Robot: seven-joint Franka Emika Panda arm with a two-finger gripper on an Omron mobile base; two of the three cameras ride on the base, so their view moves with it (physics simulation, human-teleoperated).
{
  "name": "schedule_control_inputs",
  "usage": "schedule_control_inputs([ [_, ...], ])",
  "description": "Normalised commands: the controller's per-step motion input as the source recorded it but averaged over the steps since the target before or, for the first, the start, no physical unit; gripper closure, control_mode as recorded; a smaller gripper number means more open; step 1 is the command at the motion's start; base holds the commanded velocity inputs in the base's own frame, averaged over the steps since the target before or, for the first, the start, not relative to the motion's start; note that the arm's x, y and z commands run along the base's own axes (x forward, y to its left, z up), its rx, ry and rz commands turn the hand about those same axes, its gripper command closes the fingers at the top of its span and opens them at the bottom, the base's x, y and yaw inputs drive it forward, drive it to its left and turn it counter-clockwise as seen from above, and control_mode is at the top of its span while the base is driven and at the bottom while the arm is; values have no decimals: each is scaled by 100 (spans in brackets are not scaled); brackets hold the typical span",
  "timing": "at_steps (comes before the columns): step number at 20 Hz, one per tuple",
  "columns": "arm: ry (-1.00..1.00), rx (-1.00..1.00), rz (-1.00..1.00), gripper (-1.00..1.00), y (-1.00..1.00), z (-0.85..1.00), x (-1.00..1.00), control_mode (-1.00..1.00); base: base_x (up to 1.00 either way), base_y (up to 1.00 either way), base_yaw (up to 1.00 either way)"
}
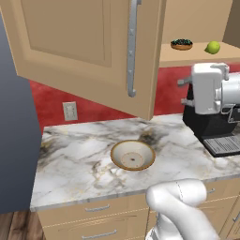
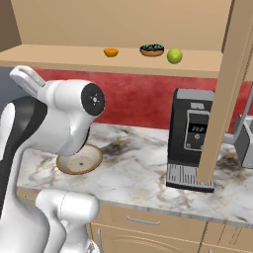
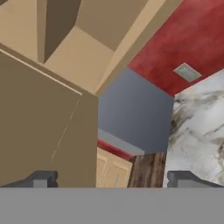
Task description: Open the cabinet. Pick the orange and pear from the cabinet and place them into the bowl. Then close the cabinet.
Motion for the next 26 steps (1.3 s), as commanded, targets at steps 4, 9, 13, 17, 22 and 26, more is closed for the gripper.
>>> schedule_control_inputs([
  [4,3,3,27,-100,70,0,48,-100,0,0,0],
  [9,7,6,32,-100,79,-5,38,-100,0,0,0],
  [13,7,0,41,-100,82,0,-3,-100,0,0,0],
  [17,9,0,46,-100,88,0,0,-100,0,0,0],
  [22,6,0,46,-100,99,-2,0,-100,0,0,0],
  [26,-2,0,34,-100,100,-11,-6,-100,0,0,0],
])
